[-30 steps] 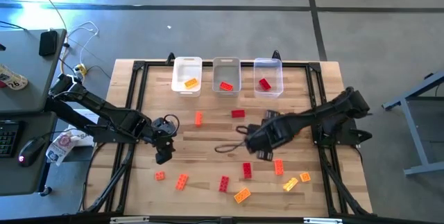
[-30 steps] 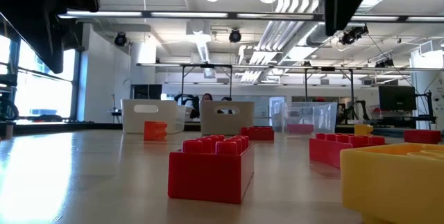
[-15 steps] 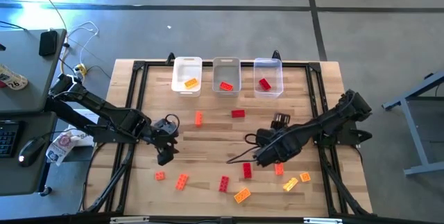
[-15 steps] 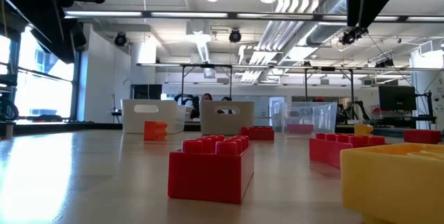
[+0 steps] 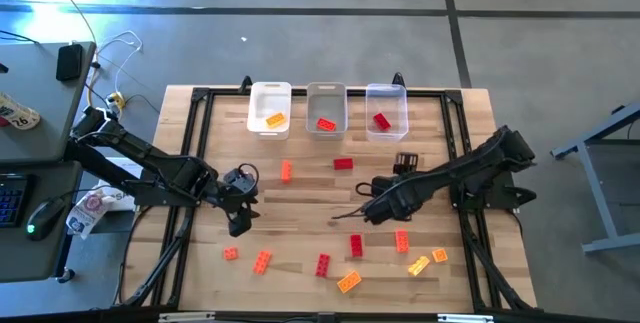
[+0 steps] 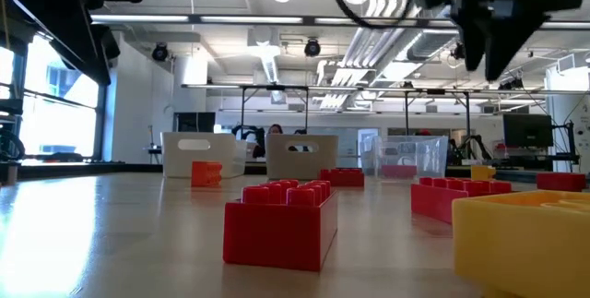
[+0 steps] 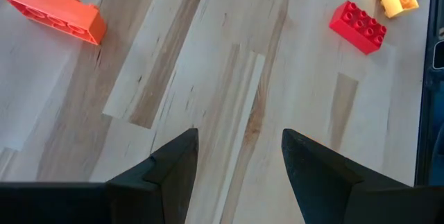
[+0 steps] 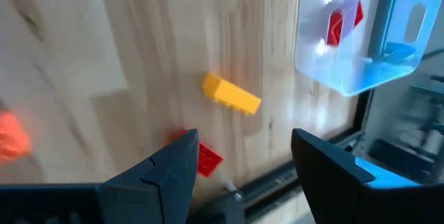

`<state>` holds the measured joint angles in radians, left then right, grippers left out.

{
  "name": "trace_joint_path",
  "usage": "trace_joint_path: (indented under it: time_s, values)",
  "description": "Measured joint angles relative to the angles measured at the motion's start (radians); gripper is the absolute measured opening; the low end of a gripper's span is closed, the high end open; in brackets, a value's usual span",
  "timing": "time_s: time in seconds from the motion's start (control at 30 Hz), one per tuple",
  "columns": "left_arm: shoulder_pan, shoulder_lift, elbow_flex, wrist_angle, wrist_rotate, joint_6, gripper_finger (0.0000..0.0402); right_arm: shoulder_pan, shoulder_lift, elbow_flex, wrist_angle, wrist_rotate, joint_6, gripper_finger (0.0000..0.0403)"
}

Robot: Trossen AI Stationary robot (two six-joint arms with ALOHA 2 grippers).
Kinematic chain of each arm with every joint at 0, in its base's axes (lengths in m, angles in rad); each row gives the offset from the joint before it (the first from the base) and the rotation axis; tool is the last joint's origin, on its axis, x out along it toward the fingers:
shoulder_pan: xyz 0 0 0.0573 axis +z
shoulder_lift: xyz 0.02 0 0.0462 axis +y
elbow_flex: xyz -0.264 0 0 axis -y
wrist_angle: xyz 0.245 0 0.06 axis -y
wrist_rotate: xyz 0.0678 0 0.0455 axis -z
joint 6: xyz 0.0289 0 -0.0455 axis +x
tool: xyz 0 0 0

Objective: Sort & place blocks by color
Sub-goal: Put the yellow game piece into the white bin

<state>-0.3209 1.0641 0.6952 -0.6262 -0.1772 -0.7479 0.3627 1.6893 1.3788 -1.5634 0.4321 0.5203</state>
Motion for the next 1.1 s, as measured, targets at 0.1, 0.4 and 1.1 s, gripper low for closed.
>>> trace_joint_path:
  time_s: [0.1,0.4,1.1]
  values:
    - [0.0,0.0,0.0,0.0,0.0,0.0,0.0195,-0.036,-0.016,-0.062,0.01,-0.035,-0.041,0.0218]
    - [0.0,0.0,0.0,0.0,-0.014,0.0,0.0195,-0.163,-0.021,-0.205,0.092,-0.097,-0.32,0.0218]
    - [0.0,0.0,0.0,0.0,-0.017,0.0,0.0195,-0.259,-0.021,-0.396,0.394,-0.065,-0.822,0.0218]
